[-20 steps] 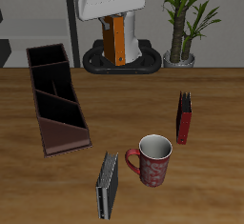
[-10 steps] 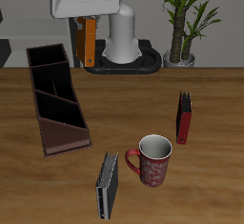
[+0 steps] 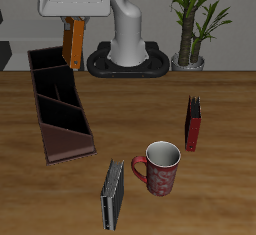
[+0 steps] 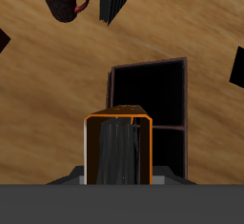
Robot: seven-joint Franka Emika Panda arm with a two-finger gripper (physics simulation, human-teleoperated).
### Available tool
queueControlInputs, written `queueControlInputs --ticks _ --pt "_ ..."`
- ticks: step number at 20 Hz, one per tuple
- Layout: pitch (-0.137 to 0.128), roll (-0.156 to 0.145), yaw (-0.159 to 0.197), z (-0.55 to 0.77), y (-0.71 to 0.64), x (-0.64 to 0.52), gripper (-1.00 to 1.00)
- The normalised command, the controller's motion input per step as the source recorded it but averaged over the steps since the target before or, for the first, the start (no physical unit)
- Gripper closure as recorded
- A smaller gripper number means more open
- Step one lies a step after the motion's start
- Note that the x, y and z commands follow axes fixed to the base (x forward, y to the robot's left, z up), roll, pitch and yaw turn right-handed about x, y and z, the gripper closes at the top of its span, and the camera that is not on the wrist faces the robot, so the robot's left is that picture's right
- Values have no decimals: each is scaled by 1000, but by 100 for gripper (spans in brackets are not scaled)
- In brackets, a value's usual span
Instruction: Place the orange book into the right desk caddy's back compartment
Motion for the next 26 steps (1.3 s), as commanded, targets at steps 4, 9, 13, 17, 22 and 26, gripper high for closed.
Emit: queueControlInputs --ticks 4,9,13,17,22,26 --pt "3 -67 -8 -108 -294 -119 100" --pt "15 -64 -32 -78 -287 -72 100" --pt "9 -49 -18 -91 -182 -16 100" --pt "0 -7 9 -70 -64 -39 100" --pt "6 -25 -8 -60 -128 0 100" --pt "5 -3 5 -109 -51 20 100"
